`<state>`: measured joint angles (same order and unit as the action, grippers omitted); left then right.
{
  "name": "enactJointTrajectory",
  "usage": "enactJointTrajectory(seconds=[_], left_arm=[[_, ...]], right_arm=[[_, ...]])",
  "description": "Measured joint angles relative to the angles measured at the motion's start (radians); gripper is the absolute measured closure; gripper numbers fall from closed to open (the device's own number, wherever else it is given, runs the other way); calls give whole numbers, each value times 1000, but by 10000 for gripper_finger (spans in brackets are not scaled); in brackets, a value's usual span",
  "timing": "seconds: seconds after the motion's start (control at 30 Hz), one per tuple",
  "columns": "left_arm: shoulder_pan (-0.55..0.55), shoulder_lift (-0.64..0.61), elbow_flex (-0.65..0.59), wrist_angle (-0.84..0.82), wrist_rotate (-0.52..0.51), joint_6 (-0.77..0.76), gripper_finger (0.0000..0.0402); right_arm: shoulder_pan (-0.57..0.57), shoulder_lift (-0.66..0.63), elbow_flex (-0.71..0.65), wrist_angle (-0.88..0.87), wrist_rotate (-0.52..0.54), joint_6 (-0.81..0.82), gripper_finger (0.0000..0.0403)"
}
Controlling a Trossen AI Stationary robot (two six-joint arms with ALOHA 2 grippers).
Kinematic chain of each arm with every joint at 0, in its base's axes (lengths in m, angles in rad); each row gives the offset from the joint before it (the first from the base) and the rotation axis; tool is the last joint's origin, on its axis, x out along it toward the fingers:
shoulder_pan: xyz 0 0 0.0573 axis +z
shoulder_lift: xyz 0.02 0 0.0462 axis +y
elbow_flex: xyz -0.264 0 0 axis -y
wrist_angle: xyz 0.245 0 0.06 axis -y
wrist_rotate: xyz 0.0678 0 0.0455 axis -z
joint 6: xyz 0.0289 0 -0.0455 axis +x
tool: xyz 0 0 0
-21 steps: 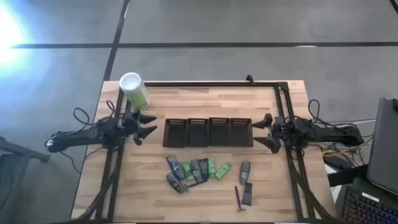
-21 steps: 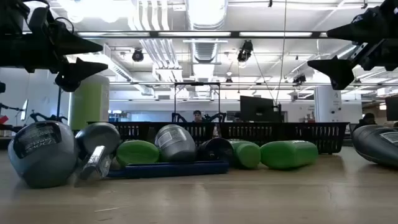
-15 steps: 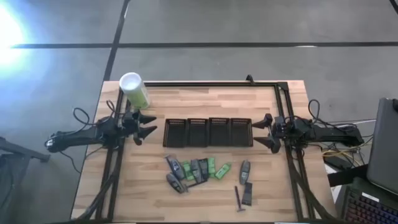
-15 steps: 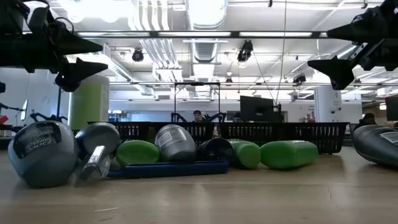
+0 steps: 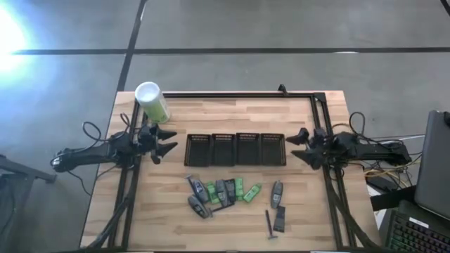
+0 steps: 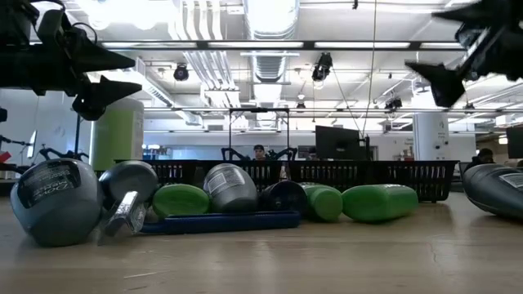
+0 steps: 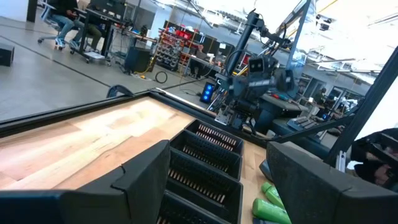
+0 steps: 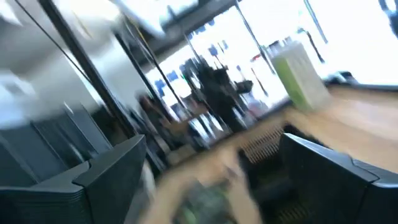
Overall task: Pick & Place Travel size toiletries
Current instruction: Put the gray deodorant into the right black basket
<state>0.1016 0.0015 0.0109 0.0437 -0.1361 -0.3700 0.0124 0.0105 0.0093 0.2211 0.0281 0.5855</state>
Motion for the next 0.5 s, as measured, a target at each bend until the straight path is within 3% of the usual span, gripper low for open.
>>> enactJointTrajectory(seconds=[0.2,0.33,0.5], left_arm=[[0,0,0,0,0,0,129],[0,0,0,0,0,0,129],[0,0,0,0,-1,4,129]], right_arm=[[0,1,0,278,43,11,39],[0,24,1,305,91,233,39],[8,146,1,300,-144,575,39]])
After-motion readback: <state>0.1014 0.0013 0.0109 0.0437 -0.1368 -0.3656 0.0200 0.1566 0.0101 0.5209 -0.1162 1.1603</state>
